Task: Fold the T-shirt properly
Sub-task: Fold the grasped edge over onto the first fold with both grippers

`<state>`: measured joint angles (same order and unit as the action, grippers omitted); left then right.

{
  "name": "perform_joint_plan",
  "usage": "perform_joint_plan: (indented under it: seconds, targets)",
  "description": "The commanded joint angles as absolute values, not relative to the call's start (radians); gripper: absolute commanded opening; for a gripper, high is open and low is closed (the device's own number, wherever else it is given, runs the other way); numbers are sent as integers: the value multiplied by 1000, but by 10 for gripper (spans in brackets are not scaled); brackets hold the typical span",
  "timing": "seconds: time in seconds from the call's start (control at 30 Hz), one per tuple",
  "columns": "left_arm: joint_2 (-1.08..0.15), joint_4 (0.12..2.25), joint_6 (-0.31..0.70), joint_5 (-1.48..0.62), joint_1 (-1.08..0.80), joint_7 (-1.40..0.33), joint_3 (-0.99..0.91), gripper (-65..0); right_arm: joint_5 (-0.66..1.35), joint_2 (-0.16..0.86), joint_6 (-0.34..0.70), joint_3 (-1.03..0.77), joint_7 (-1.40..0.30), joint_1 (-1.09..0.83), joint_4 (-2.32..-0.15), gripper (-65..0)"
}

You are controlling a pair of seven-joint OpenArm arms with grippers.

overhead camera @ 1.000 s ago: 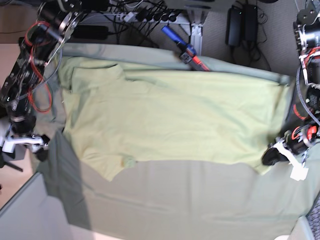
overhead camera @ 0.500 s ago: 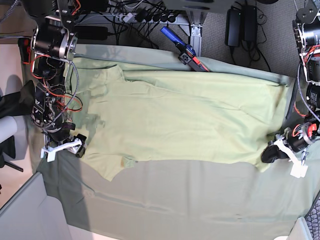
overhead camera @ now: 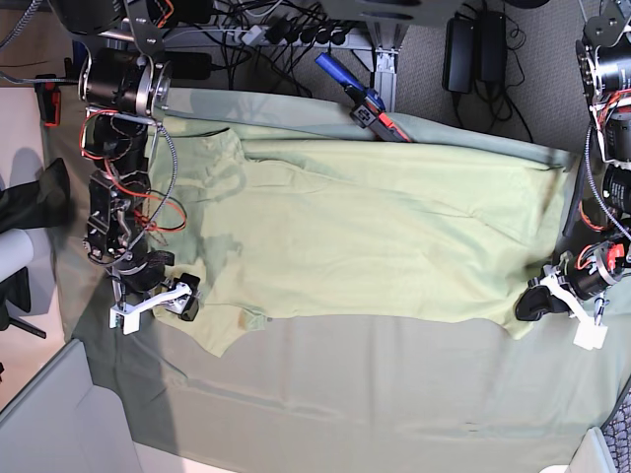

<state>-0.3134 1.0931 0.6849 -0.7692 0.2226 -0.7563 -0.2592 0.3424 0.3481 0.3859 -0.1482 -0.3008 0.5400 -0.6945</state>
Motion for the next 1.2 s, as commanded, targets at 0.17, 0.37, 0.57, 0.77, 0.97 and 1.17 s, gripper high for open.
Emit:
perform_joint_plan:
  seconds: [0.17, 0.37, 0.57, 0.77, 0.97, 1.17]
  targets:
    - [-327, 1110, 698, -789, 247, -741, -262, -650, 347, 364, 400, -151, -281, 564, -717, -366]
    - [-327, 1110, 698, -797, 246, -742, -262, -650, 347, 371, 400, -151, -228, 564, -718, -650]
    - [-354, 1110, 698, -896, 246, -816, -262, -650, 295, 375, 401, -151, -232, 525, -775, -650]
    - [-393, 1113, 698, -974, 239, -903, -262, -650, 304, 420, 408, -151, -239, 399, -974, -650]
    - [-442, 1162, 698, -985, 182, -903, -262, -650, 341, 515, 408, -151, -239, 285, -1131, -650]
    - [-465, 1241, 698, -988, 101, -903, -262, -650, 402, 558, 409, -151, -301, 265, -1163, -650]
